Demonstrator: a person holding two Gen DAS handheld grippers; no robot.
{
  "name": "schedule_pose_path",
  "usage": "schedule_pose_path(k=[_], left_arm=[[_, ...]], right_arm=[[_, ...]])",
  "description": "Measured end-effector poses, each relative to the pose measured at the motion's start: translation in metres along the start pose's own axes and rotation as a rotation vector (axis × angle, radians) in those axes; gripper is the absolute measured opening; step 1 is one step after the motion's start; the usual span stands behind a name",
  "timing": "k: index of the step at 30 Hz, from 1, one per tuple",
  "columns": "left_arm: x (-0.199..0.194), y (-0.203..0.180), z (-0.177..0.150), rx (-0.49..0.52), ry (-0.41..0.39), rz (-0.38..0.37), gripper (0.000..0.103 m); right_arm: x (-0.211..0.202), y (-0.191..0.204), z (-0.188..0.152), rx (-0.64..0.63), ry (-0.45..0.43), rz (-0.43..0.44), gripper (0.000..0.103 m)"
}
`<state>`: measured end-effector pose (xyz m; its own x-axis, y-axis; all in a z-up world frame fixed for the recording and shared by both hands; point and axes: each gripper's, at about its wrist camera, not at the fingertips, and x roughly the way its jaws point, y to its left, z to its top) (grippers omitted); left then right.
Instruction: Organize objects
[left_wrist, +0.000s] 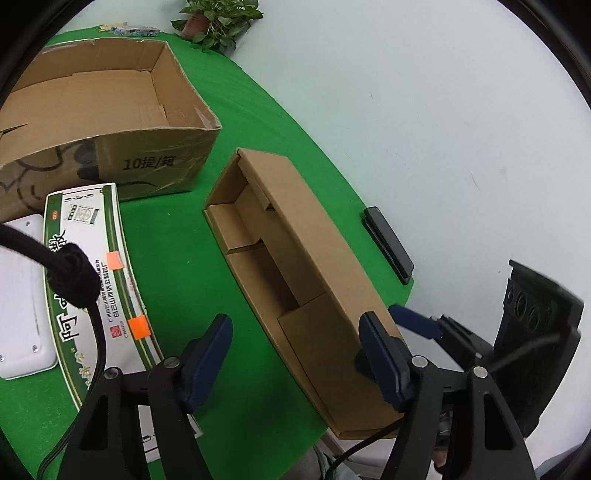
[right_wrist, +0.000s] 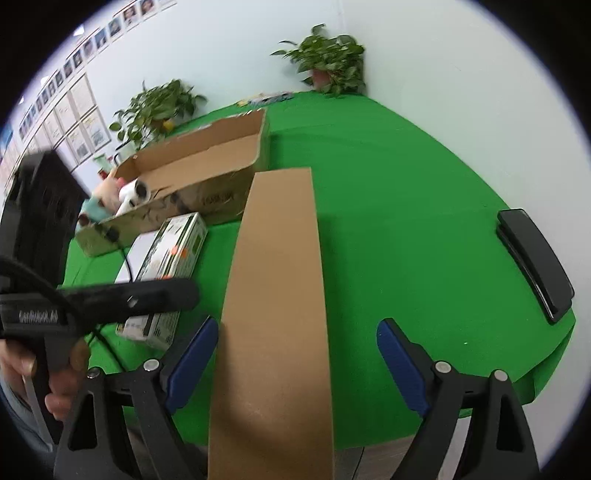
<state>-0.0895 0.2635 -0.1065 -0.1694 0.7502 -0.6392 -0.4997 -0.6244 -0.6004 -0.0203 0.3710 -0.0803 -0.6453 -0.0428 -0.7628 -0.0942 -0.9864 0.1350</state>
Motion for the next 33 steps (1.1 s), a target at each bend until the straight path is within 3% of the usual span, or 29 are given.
schedule_pose_path(k=[2,3,4,7,11,14,18,21,24,30,32,33], left_arm=[[0.003,0.001,0.001,0.001,0.001,-0.003,0.063],[0.003,0.002,0.001,0.001,-0.001,-0.002,0.062],[0.003,0.004,0.002,-0.001,-0.004,-0.002,0.061],[0.0,0.007,0.004,-0.009,-0.01,-0.026,0.056],[-0.008,0.013,0.007,-0.027,-0.029,-0.044,0.05],[-0.017,0.012,0.008,-0.024,-0.054,-0.047,0.048],[-0.019,0.011,0.011,-0.005,-0.064,-0.011,0.048],[-0.013,0.007,0.012,0.006,-0.053,0.024,0.048],[-0.003,0.0,0.01,0.041,-0.033,0.077,0.048],[0.019,-0.012,-0.005,0.054,0.021,0.098,0.048],[0.023,-0.013,-0.004,0.053,0.028,0.095,0.048],[0.023,-0.013,-0.004,0.05,0.028,0.096,0.048]], right_arm=[[0.006,0.005,-0.004,-0.029,0.028,-0.049,0.078],[0.009,0.009,-0.006,-0.049,0.036,-0.053,0.064],[0.011,0.013,-0.008,-0.069,0.045,-0.048,0.058],[0.011,0.03,-0.012,-0.137,0.04,-0.087,0.058],[0.011,0.042,-0.011,-0.099,0.041,0.039,0.057],[0.015,0.041,-0.006,0.001,0.062,0.198,0.057],[0.022,0.024,-0.002,0.098,0.082,0.276,0.058],[0.023,0.003,0.002,0.144,0.087,0.217,0.069],[0.015,-0.024,0.008,0.189,0.048,0.105,0.074],[0.005,-0.037,0.011,0.109,0.013,0.028,0.075],[0.012,-0.035,0.007,0.098,0.041,0.031,0.068],[0.016,-0.034,0.005,0.106,0.057,0.045,0.053]])
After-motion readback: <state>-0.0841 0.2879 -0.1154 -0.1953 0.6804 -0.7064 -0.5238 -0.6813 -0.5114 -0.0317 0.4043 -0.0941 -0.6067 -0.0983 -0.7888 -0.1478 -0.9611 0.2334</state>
